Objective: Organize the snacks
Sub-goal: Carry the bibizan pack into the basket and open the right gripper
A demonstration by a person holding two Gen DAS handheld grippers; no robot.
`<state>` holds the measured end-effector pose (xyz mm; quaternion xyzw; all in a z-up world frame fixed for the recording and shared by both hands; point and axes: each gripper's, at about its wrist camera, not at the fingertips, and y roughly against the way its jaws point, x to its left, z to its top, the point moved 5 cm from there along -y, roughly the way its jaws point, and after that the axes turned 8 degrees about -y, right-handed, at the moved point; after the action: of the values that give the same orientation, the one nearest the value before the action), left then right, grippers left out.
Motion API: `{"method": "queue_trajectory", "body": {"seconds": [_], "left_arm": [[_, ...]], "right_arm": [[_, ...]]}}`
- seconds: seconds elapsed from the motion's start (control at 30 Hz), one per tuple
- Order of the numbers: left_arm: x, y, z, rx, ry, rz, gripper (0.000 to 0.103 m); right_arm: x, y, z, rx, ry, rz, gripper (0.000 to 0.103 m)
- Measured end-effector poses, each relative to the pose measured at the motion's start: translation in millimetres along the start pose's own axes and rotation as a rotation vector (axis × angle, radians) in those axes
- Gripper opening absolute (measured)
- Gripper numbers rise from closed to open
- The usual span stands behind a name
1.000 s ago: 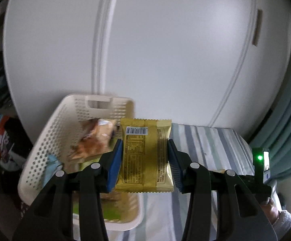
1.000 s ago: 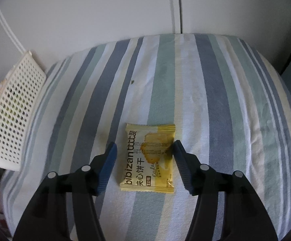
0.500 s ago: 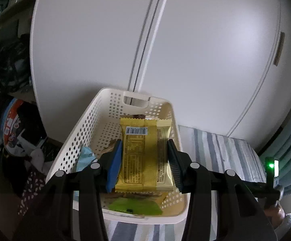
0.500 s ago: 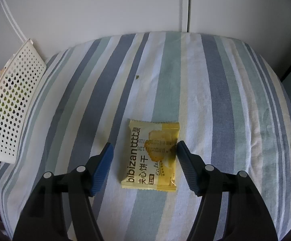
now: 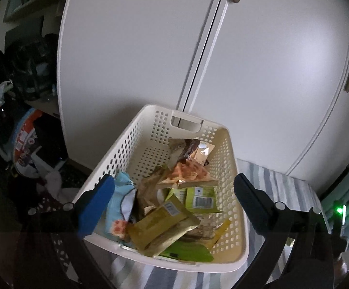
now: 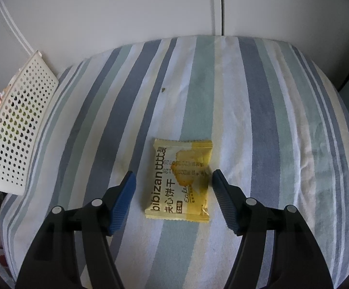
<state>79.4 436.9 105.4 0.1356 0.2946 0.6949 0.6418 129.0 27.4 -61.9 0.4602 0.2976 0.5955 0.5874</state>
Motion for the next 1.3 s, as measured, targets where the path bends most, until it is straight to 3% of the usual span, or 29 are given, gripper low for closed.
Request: {"method": "queue_trajectory", "body": {"seconds": [0.17, 0.3, 0.4, 0.63, 0.9, 1.07, 1.3], "left_arm": [[-3, 4, 0, -0.022, -0.032, 0.034, 0.100], [-3, 10, 1, -0.043, -0.047, 0.058, 0.100], [0, 14, 2, -0.056, -0.047, 0.066, 0.100], [18, 21, 3, -0.076, -0.012, 0.110, 0.100], [36, 29, 5, -0.106, 0.005, 0.182, 0.100], [44, 34, 7, -0.120, 0.015, 0.204, 0.100], [59, 40, 8, -0.136, 0.045, 0.225, 0.100]], "right_arm": [[17, -3, -11, 0.012, 0.103, -0.126, 0.065], [35, 0, -15, -0.002, 0.174, -0.139, 0.046], [42, 2, -19, -0.020, 0.203, -0.174, 0.046], [72, 33, -9, -0.088, 0.182, -0.056, 0.046], [173, 91, 13, -0.191, 0.283, 0.157, 0.046], [240, 101, 11, -0.179, 0.350, 0.255, 0.046], [304, 82, 6, -0.143, 0.420, 0.283, 0.046]]}}
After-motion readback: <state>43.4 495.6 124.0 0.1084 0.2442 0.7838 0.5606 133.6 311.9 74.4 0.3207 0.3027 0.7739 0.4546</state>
